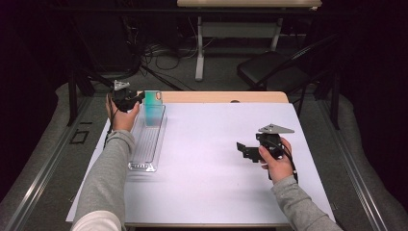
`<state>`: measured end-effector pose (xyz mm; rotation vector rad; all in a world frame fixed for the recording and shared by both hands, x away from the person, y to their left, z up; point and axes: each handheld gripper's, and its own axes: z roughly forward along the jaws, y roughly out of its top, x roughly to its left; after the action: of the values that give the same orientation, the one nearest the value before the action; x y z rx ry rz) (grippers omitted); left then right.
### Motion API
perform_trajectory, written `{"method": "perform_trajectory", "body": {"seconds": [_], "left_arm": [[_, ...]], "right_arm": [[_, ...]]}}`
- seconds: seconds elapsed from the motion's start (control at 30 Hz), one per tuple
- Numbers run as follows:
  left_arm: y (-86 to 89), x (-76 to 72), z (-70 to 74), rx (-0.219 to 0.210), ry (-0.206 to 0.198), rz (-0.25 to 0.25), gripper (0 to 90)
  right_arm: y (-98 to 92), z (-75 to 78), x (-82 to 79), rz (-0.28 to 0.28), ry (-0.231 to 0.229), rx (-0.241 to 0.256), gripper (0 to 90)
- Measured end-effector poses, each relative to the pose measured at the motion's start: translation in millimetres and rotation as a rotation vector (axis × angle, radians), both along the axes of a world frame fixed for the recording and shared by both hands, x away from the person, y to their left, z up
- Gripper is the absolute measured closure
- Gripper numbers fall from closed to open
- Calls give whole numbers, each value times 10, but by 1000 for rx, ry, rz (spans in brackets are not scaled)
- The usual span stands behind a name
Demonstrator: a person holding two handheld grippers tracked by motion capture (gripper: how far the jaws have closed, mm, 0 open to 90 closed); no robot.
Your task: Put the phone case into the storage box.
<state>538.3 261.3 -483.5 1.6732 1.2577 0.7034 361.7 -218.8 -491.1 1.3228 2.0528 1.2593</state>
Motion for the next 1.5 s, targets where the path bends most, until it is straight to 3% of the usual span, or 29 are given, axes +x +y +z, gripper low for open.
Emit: {"method": "perform_trajectory", "body": {"seconds": [0.23, 0.43, 0.57, 1.23, 1.43, 1.5], "left_arm": [[3, -33, 21, -14, -4, -6, 520], [8, -64, 58, 20, -10, 23, 500], [0, -86, 98, 19, -21, 24, 482], [20, -273, 300, 47, 23, 34, 449], [75, -356, 381, 18, 48, 35, 449], [90, -394, 413, 27, 45, 33, 449]], "right_arm": [[18, -2, 1, 2, -3, 0, 125], [18, 0, 5, 4, -7, 3, 125], [15, -2, 6, 4, -8, 6, 125], [7, -7, 29, 6, -20, 4, 140], [12, -10, 30, 8, -22, 4, 140], [11, -9, 31, 8, -23, 3, 140]]}}
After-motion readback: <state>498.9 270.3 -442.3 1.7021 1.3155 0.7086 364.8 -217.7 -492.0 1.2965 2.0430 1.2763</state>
